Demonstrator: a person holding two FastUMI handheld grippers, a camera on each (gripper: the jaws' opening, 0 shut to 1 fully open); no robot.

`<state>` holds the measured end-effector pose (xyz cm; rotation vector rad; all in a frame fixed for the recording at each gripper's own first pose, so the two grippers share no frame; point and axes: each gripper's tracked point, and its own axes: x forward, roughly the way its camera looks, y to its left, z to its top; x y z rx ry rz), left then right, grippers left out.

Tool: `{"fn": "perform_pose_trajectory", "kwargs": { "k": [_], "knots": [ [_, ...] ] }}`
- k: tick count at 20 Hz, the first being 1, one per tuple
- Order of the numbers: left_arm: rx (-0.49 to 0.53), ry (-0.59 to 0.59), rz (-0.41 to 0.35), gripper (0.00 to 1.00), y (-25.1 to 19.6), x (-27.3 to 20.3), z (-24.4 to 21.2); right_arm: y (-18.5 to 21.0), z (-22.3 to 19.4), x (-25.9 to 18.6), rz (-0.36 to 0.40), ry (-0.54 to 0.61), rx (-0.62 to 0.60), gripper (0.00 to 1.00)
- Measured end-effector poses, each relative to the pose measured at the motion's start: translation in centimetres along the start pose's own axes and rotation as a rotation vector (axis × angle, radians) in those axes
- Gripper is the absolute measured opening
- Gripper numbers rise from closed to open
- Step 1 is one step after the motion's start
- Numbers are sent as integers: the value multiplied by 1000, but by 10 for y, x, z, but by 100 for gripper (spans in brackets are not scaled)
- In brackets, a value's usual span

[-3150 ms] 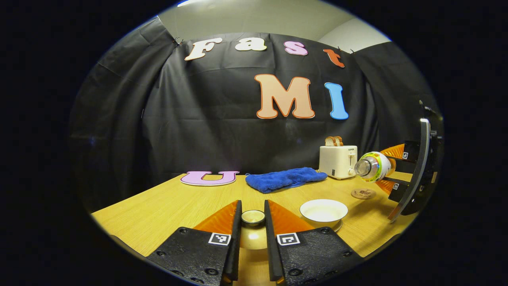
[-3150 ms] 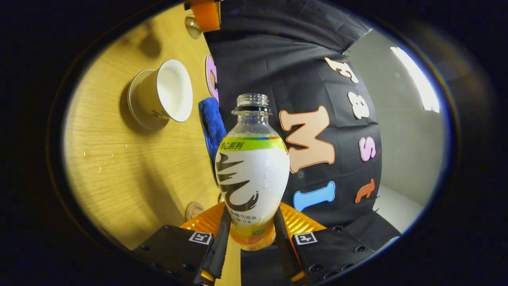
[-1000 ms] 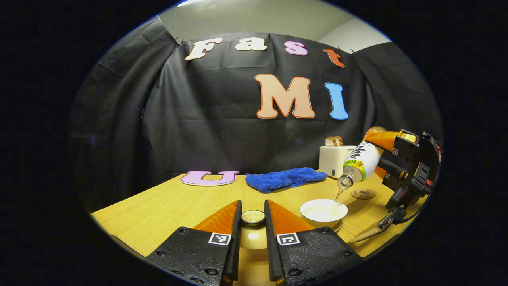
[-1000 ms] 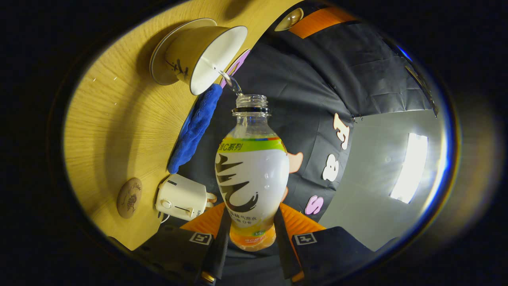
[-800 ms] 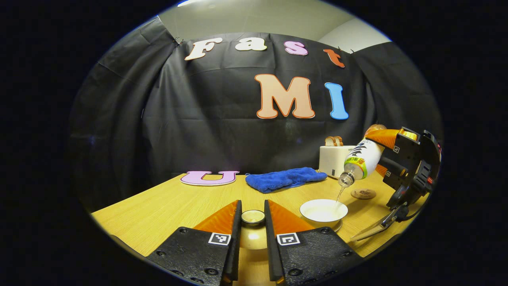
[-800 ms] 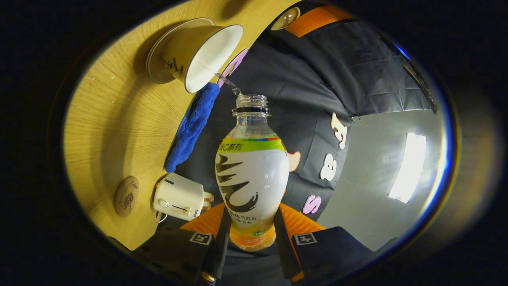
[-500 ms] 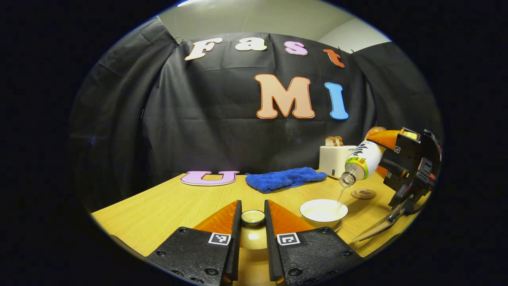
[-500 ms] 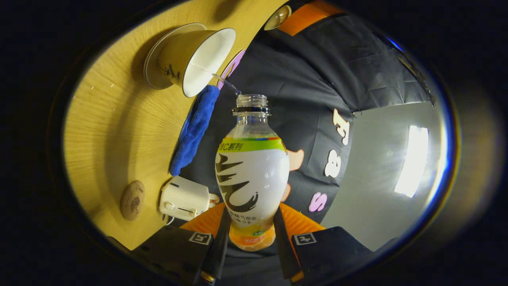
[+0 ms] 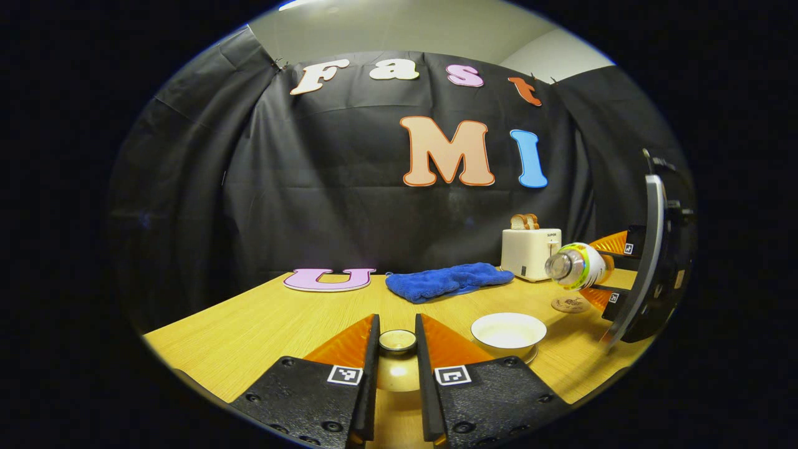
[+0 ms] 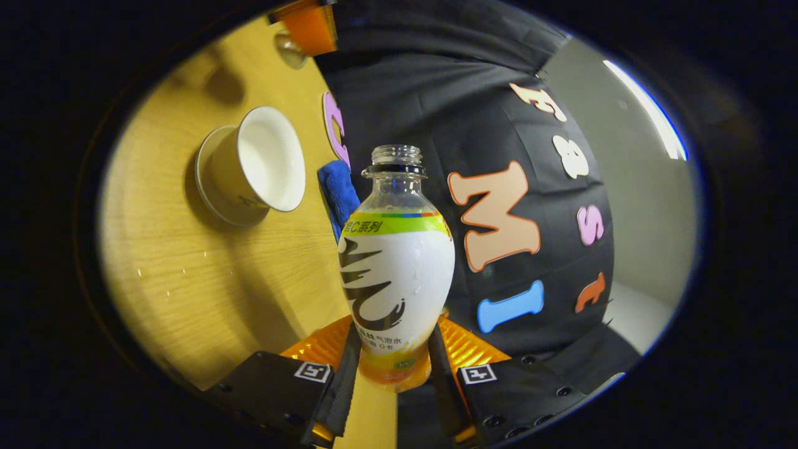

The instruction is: Open the teacup lid with one hand, grasp the water bottle and pour water into the teacup with the other hand; after pouring, place the water bottle on the coaster and then close the teacup lid.

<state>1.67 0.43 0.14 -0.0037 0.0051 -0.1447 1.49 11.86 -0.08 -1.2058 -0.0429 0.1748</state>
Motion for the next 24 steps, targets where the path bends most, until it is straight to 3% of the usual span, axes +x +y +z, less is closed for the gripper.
{"fn": "perform_pose_trajectory", "kwargs": {
  "k": [3, 5, 7, 8, 10, 12, 14, 24],
  "knots": [
    [0, 0, 0, 28, 0, -1, 0, 1, -12, 1, 84, 47, 324, 61],
    [0, 0, 0, 28, 0, 0, -1, -1, -12, 1, 107, 55, 529, 58],
    [0, 0, 0, 28, 1, 0, 0, -10, -16, 2, 115, 42, 712, 63],
    [0, 0, 0, 28, 1, 0, 0, -11, -21, 0, 127, 32, 809, 58],
    [1, 0, 0, 28, 1, 0, 0, -14, -26, 0, 179, 4, 1031, 58],
    [1, 0, 0, 28, 1, 0, 0, -19, -39, 10, 195, 8, 1211, 61],
    [1, 0, -1, 27, 1, 0, 0, -19, -51, 18, 159, 13, 1278, 61],
    [0, 1, -1, 28, 1, 0, 1, 5, -61, 42, 108, 128, 1258, 59]
  ]
}}
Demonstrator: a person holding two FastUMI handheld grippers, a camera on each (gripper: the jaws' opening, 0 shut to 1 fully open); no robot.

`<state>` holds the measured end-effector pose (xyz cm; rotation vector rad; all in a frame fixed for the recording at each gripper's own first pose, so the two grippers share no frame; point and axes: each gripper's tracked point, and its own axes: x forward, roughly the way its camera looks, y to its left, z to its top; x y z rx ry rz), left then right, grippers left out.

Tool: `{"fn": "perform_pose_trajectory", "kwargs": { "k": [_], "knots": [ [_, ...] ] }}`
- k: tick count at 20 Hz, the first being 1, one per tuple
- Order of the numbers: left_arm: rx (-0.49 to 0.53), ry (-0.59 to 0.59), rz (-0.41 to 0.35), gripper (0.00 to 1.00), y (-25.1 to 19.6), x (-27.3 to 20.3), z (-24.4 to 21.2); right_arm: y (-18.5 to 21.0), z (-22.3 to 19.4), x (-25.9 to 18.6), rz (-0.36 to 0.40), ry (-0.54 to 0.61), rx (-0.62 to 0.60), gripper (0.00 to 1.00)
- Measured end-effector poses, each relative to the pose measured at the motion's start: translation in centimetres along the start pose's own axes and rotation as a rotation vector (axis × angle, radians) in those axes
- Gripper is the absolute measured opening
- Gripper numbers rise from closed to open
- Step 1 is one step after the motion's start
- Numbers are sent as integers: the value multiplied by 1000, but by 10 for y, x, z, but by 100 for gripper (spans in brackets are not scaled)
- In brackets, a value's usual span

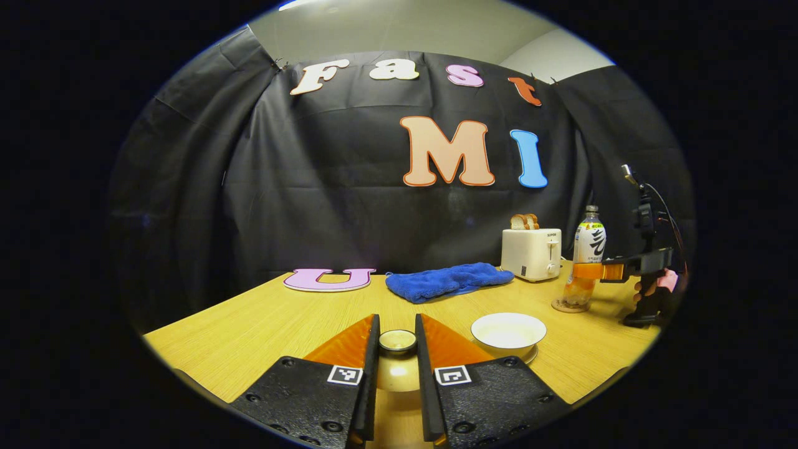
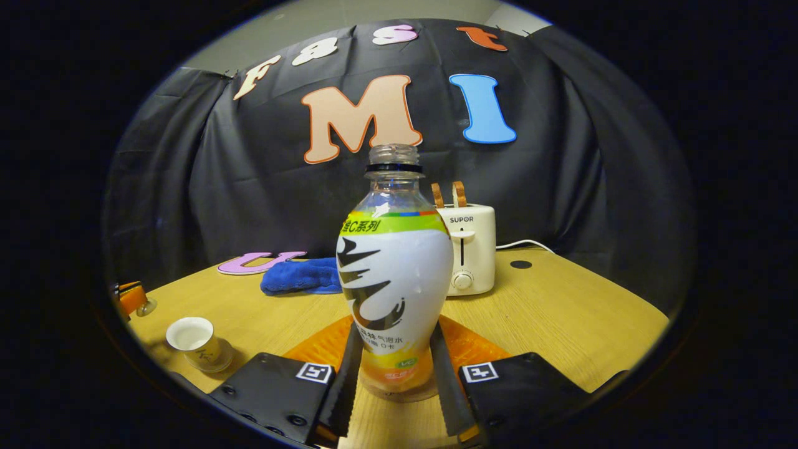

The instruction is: Open the teacup lid with one hand, grasp the water bottle and pour water into the teacup with the other hand; after pouring, place the water bottle on the coaster and then close the teacup lid.

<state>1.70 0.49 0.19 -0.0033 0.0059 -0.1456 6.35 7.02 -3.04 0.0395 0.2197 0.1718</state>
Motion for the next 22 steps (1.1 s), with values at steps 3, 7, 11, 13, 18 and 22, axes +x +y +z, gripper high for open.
{"fn": "perform_pose_trajectory", "kwargs": {
  "k": [3, 7, 11, 13, 18, 22],
  "knots": [
    [0, 0, 0, 28, 0, -1, -1, -1, -1, 3, -10, 0, -7, 63],
    [0, 0, 0, 28, 0, 0, -1, -3, 0, 1, -5, -3, -29, 68],
    [0, -1, -1, 28, 0, -1, -1, -11, 0, -2, -1, -7, -26, 75],
    [0, -1, -2, 28, 0, -1, -1, -16, 0, -4, 5, -7, -19, 88],
    [0, 0, -2, 28, 0, 0, -1, -13, 1, -16, 24, -17, -34, 96],
    [-1, 0, -2, 28, 0, 0, -1, -13, -4, -47, 14, -25, -39, 93]
  ]
}}
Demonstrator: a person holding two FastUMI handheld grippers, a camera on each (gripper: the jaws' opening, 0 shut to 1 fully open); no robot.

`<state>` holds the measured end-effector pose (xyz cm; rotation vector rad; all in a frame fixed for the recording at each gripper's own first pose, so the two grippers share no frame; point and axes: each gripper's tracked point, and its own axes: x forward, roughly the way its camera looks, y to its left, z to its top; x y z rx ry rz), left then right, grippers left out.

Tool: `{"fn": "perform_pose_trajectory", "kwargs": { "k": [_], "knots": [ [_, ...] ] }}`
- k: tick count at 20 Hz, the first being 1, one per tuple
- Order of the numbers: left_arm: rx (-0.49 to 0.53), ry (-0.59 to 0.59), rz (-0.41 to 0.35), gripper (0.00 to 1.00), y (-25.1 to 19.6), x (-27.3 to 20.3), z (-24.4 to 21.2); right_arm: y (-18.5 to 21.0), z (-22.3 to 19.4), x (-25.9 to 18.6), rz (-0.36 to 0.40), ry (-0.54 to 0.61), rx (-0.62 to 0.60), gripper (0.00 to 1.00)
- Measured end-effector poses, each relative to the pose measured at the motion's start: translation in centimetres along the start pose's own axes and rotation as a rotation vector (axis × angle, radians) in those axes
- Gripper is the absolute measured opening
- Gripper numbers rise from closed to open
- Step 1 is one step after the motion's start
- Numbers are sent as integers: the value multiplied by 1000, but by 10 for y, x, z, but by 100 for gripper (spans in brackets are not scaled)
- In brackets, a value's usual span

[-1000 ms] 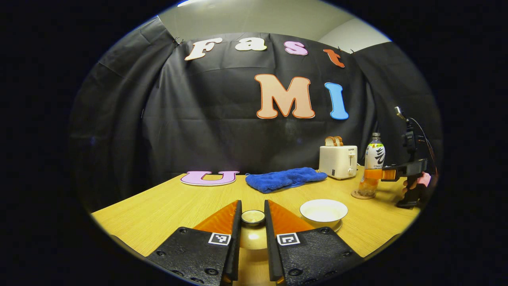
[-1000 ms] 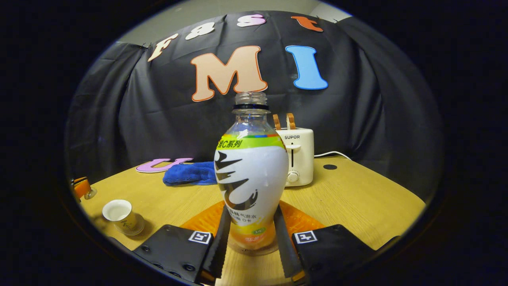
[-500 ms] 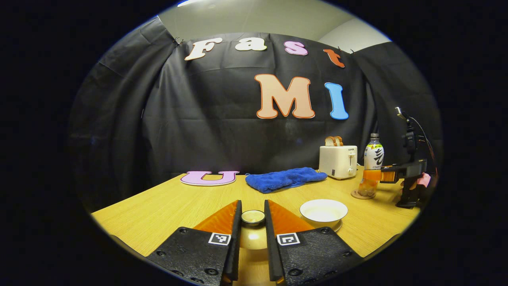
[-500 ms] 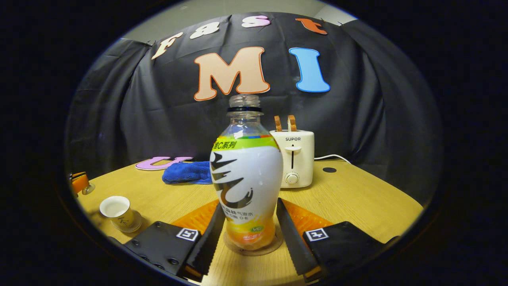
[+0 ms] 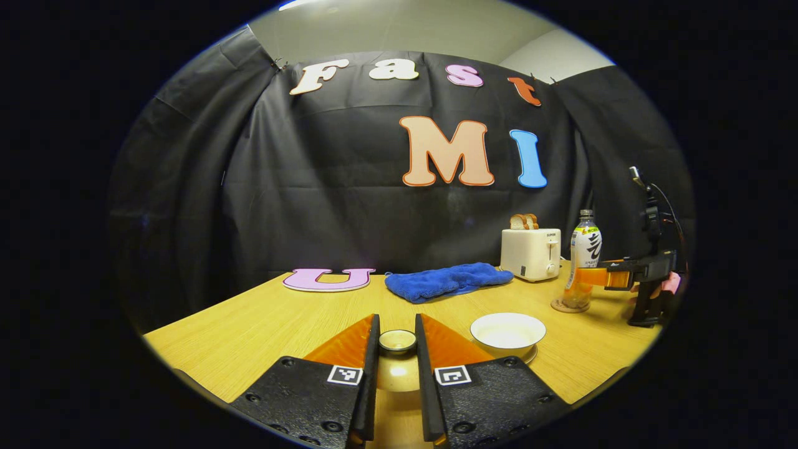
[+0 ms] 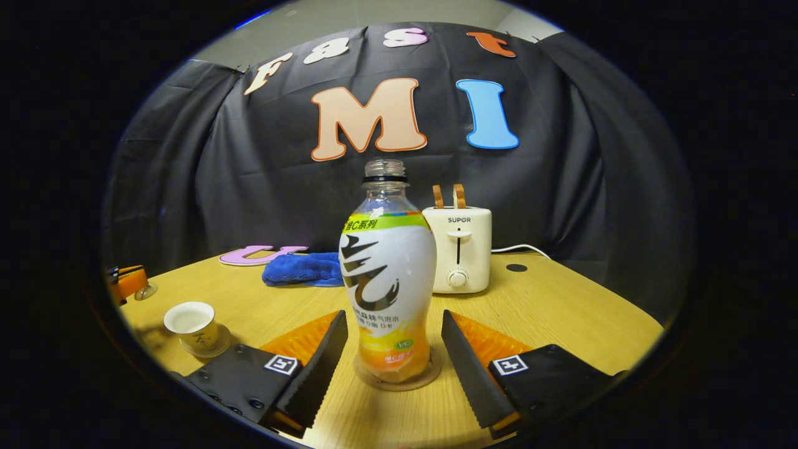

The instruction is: Open the teacup lid with one hand, grasp the water bottle and pour water into the teacup with the other hand; after pouring, place the water bottle on the coaster and then close the teacup lid.

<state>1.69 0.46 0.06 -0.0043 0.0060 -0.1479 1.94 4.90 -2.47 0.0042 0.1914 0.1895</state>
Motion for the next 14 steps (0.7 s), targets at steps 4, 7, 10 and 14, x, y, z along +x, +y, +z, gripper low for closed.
{"fn": "perform_pose_trajectory", "kwargs": {
  "k": [4, 7, 10, 14],
  "knots": [
    [1, -1, 0, 28, 0, 0, 1, 4, 11, -49, -12, -91, -14, 96],
    [1, 0, -4, 28, -1, 0, 1, 6, 6, -73, 11, -112, -6, 92],
    [1, -3, -16, 28, -4, 0, 1, 11, 15, -87, 41, -156, -11, 96],
    [-4, -1, -42, 28, -14, 4, 0, 14, 12, -89, 92, -153, -15, 96]
  ]
}}
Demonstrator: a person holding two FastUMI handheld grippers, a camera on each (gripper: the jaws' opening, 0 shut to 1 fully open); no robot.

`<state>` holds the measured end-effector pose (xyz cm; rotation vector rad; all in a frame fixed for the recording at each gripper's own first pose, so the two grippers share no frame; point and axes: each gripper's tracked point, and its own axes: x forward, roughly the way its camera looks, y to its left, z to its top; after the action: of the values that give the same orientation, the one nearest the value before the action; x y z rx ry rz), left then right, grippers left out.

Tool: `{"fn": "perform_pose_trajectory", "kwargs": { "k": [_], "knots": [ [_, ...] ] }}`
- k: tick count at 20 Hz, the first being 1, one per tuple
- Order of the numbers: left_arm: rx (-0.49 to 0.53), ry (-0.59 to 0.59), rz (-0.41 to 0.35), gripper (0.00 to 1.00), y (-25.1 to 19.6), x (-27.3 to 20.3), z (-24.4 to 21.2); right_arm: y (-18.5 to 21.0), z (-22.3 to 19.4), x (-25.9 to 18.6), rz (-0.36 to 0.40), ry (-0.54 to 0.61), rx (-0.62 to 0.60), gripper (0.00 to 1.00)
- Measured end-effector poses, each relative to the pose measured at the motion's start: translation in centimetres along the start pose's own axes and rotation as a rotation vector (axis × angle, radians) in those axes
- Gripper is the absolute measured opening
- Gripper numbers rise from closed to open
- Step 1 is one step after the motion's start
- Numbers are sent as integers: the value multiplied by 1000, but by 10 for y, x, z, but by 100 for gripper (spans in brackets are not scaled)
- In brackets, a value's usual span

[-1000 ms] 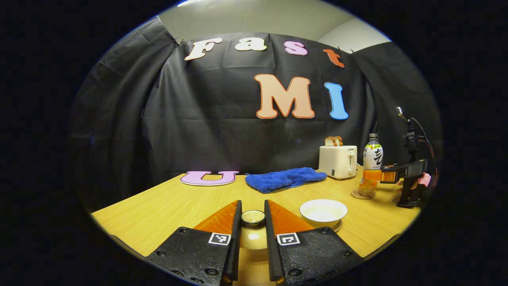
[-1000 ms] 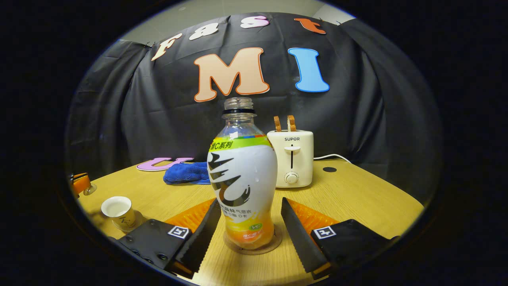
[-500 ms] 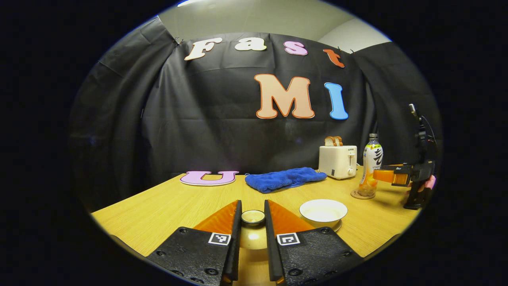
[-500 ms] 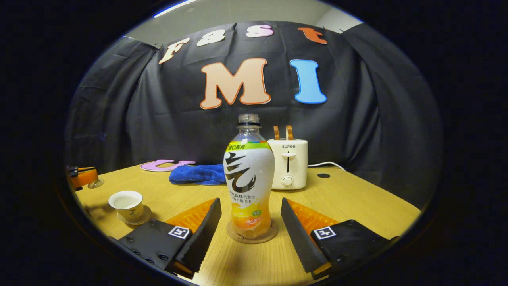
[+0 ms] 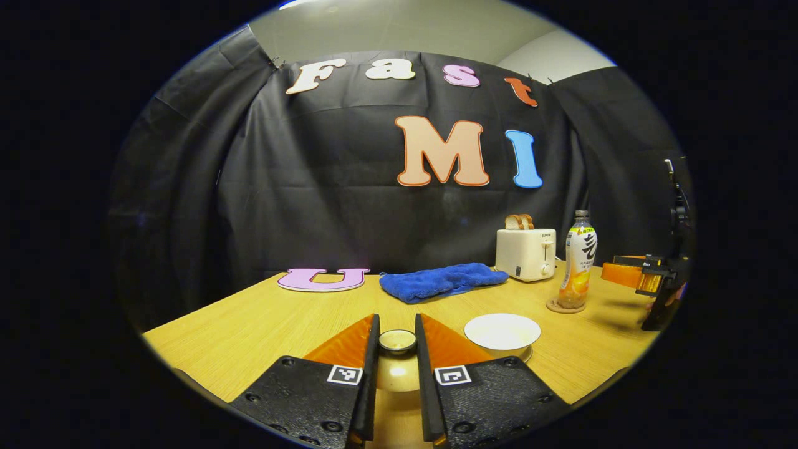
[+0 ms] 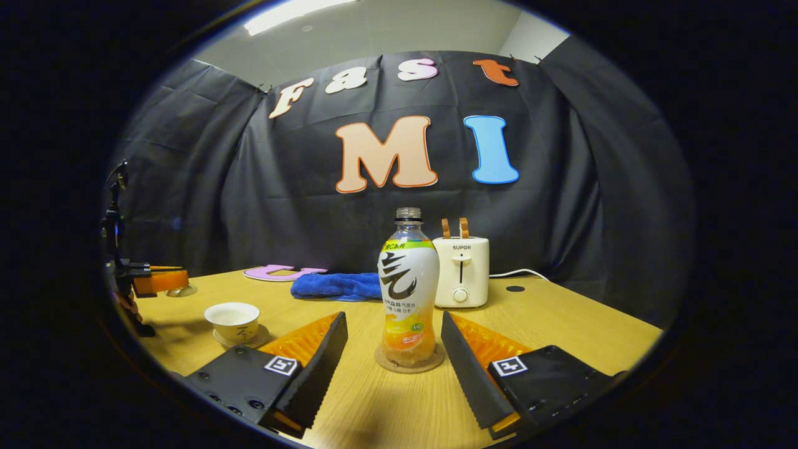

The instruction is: Open the teacup lid with one hand, grasp the water bottle and pour water into the teacup with the other hand; after pouring, place the water bottle on the coaster and then close the teacup lid.

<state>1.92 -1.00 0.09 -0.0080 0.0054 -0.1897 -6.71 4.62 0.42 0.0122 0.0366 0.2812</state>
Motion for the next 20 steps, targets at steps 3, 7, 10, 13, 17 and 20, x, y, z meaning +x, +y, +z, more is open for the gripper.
{"fn": "perform_pose_trajectory", "kwargs": {
  "k": [3, 7, 10, 13, 17, 20],
  "knots": [
    [-1, 3, -49, 27, -19, 10, 0, 1, -1, -3, 14, 1, 0, 96],
    [-1, 5, -147, 27, -49, 23, -1, -3, 0, -3, -8, 0, 0, 92],
    [-3, 3, -207, 27, -64, 27, 0, -4, -1, 0, -16, 0, -1, 92],
    [-1, 2, -282, 28, -80, 29, -1, -6, -2, 0, -16, -2, -2, 96],
    [3, 11, -359, 27, -96, 32, -2, -6, -1, 1, -16, -1, -2, 92],
    [27, 66, -393, 27, -108, 38, -12, -7, -2, 2, -16, -1, -2, 94]
  ]
}}
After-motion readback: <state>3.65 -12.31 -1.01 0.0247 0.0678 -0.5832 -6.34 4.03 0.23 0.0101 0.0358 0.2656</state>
